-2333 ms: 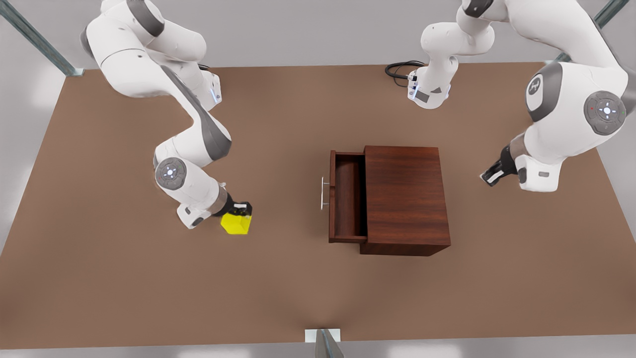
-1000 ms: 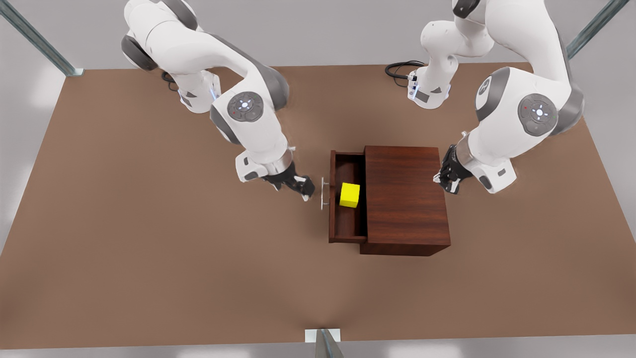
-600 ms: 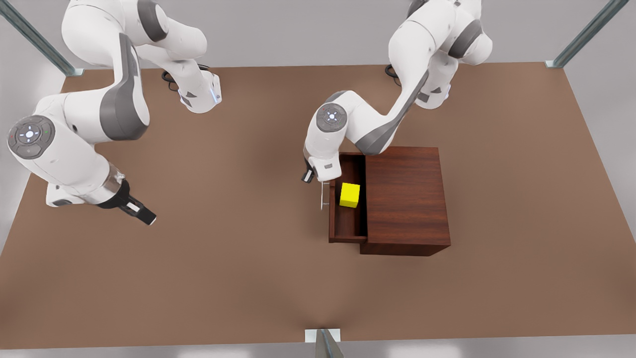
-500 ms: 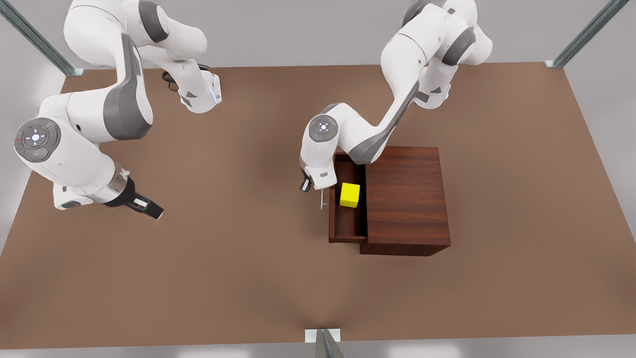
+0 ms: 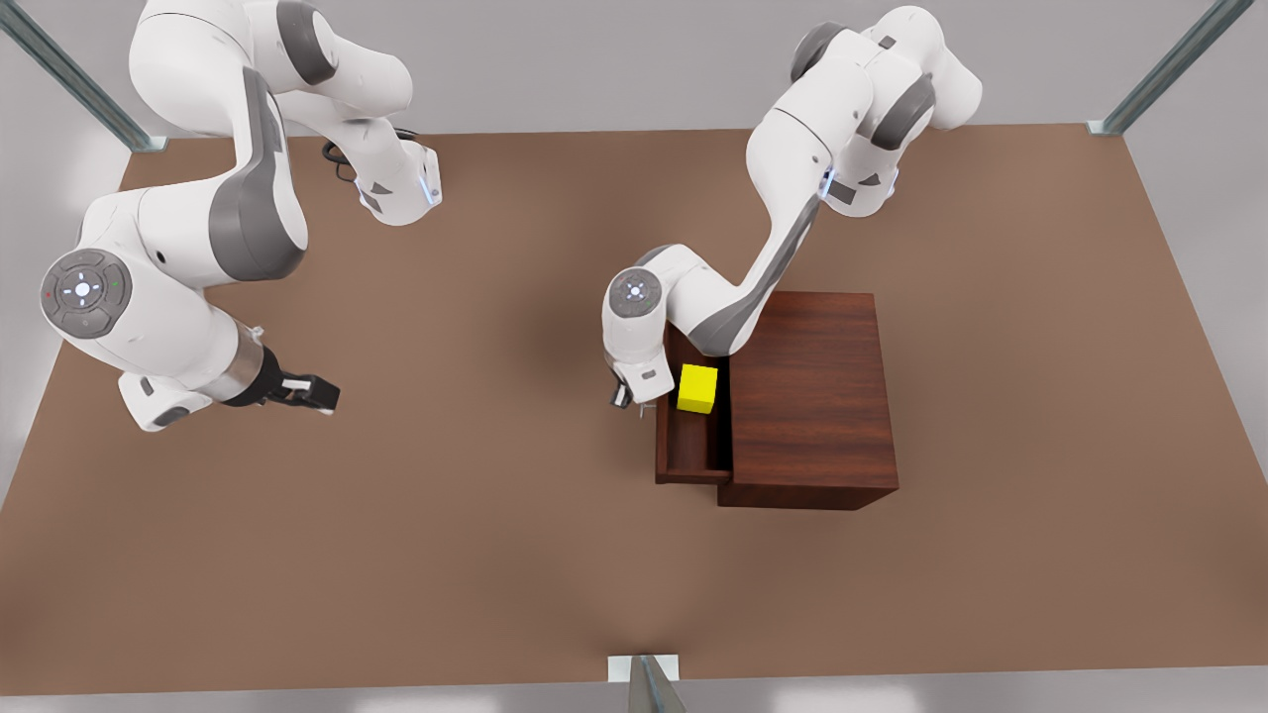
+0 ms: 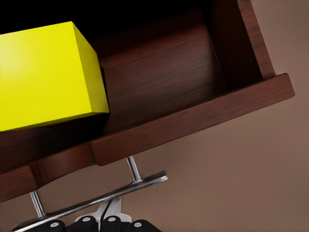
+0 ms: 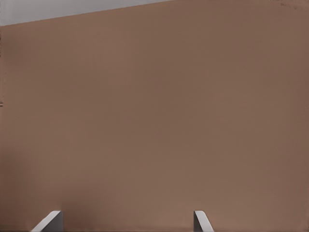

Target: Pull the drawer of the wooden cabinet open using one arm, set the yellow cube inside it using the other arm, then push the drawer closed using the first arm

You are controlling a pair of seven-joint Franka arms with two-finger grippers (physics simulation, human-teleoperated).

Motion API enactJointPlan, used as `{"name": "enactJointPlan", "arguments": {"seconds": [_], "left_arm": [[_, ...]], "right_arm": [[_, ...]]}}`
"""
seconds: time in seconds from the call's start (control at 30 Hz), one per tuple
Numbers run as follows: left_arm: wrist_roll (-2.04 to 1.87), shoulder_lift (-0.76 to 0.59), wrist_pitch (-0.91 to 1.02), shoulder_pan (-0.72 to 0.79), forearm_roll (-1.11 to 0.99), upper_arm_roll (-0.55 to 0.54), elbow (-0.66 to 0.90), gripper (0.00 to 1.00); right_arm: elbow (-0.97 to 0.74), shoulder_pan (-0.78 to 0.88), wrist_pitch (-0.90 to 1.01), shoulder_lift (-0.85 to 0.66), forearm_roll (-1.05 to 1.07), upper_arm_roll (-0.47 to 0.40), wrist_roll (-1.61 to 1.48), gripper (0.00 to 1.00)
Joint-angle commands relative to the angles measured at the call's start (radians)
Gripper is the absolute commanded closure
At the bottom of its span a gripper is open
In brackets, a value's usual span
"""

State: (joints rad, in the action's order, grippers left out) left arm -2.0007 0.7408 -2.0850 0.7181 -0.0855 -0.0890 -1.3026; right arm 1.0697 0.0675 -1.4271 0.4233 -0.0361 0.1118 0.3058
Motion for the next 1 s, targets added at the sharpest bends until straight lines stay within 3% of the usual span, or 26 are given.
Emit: {"name": "enactJointPlan", "arguments": {"seconds": [0.0,0.43,0.97], "left_arm": [[0.014,-0.001,0.009,0.000,-0.002,0.000,0.000,0.79],[0.137,-0.041,0.197,-0.060,0.003,0.000,-0.017,0.79],[0.292,-0.078,0.233,-0.137,0.007,-0.003,-0.075,0.79]], "right_arm": [[0.000,0.000,0.007,-0.001,0.002,0.000,-0.209,0.00],[0.000,-0.003,0.005,-0.001,0.016,0.000,-0.218,0.00],[0.001,-0.011,0.005,0.000,0.016,-0.001,-0.224,0.00]]}}
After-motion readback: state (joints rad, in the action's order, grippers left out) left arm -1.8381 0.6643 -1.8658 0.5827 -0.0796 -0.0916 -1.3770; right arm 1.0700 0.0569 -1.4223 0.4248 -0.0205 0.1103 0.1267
